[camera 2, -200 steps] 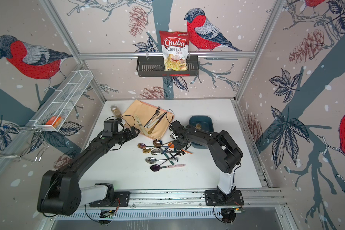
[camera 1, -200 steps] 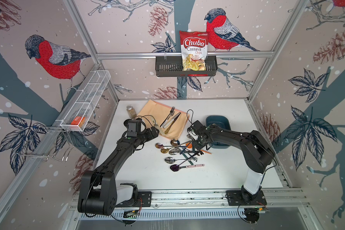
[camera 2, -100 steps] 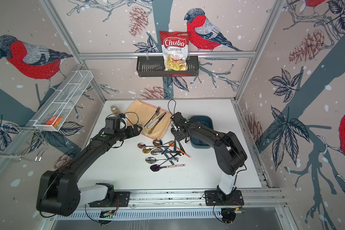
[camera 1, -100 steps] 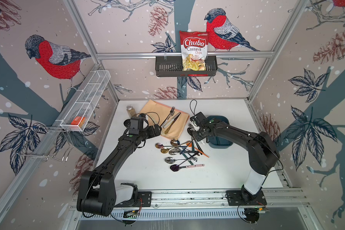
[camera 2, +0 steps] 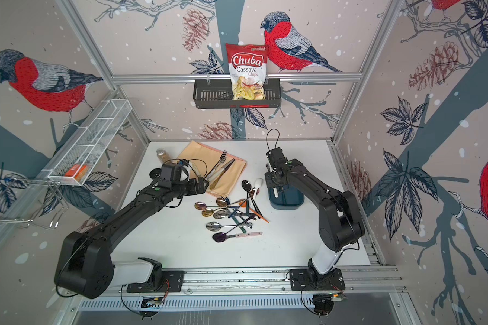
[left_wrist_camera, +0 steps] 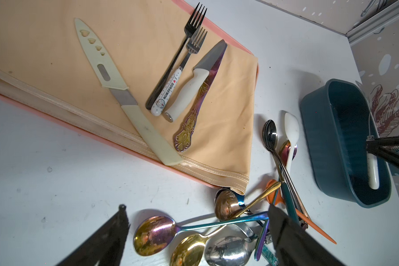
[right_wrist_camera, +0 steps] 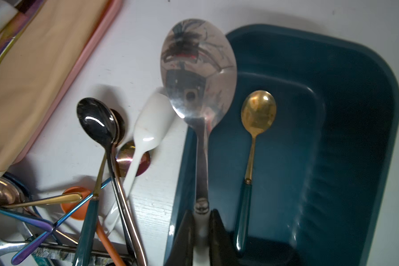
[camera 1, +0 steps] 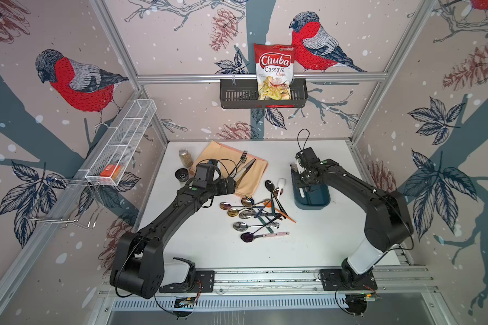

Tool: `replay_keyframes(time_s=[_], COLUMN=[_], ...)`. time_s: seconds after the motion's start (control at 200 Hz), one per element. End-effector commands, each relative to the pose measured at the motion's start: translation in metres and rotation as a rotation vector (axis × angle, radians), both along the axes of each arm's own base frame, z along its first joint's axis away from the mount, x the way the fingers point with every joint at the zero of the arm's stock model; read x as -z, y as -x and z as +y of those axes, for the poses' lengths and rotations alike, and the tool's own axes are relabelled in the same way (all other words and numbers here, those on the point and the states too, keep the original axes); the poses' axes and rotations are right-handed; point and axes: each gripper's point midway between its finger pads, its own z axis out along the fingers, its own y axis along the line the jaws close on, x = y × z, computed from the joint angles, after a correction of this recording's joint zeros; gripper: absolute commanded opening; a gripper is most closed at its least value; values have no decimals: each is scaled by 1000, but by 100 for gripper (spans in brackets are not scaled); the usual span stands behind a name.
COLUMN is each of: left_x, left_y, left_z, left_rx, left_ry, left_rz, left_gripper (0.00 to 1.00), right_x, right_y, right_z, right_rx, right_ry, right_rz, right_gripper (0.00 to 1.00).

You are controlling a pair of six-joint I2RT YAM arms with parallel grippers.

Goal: Put the spoon into the storage box
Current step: Pick up the spoon from the center of the board, then place the spoon in the storage box.

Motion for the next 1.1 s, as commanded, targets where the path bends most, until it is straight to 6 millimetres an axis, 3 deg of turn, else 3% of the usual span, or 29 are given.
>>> replay_keyframes(time_s=[0.0, 0.16, 0.49, 1.096], left_x=[-5, 1, 16, 8], left_y=[-3, -1, 5, 3], left_z=[-5, -10, -18, -22], left_rx=[18, 31, 65, 83], left_ry=[-5, -17, -59, -71], left_rz=[-28, -22, -12, -40], left_gripper=[96, 96, 96, 96], right_x=[5, 16, 50, 84], right_y=[2, 3, 2, -4], right_z=[-15, -32, -29, -30], right_rx=[83, 152, 175, 172], right_ry=[-29, -34, -49, 16], right_rz=[29, 41, 83, 111], right_gripper=[11, 11, 12, 20])
